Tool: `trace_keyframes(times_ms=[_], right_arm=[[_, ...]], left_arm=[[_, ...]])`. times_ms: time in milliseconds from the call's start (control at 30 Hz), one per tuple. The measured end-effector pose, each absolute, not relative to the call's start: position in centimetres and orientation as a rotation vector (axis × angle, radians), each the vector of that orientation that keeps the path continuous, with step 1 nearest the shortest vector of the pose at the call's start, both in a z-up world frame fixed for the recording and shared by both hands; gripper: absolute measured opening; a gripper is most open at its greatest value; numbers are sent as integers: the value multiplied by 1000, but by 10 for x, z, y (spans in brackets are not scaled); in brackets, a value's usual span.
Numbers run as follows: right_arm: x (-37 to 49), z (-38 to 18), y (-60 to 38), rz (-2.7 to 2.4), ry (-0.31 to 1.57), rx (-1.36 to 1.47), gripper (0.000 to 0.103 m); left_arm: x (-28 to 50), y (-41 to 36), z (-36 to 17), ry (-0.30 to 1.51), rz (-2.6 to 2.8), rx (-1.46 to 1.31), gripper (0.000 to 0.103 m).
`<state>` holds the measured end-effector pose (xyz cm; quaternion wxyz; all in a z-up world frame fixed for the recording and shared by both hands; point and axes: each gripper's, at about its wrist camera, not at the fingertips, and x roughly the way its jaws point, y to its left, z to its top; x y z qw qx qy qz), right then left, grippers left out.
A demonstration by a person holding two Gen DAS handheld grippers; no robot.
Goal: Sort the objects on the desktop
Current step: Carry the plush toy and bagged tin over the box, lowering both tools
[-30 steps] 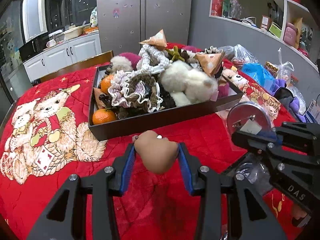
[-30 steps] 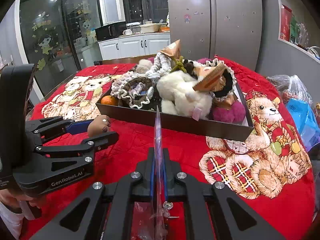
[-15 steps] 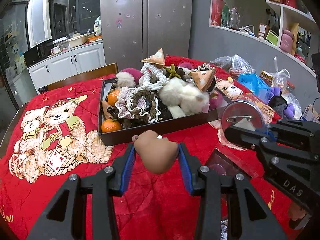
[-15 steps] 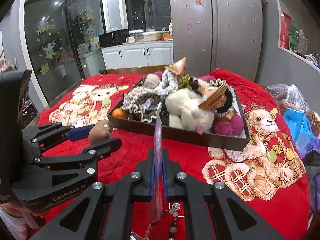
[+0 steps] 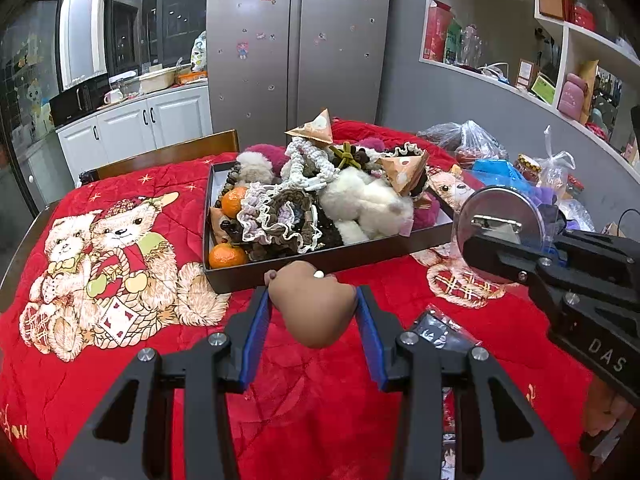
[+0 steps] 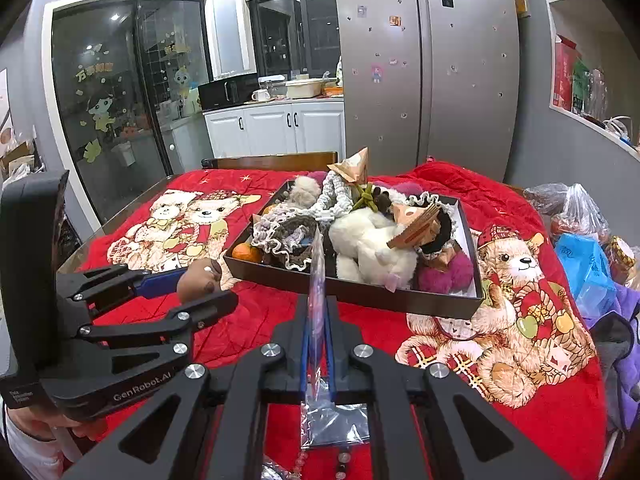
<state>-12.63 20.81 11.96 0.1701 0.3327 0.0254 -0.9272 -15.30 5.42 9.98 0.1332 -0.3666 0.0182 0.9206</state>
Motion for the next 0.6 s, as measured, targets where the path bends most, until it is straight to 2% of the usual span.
trace_keyframes(times_ms=[300, 600], right_arm=[[-136, 128, 204, -2641, 93, 940, 6], [-197, 136, 199, -2694, 126, 941, 6]], left_arm=[[-177, 56, 112, 42, 2660, -1063, 43], [-252, 60, 127, 30, 2708, -1057, 44]])
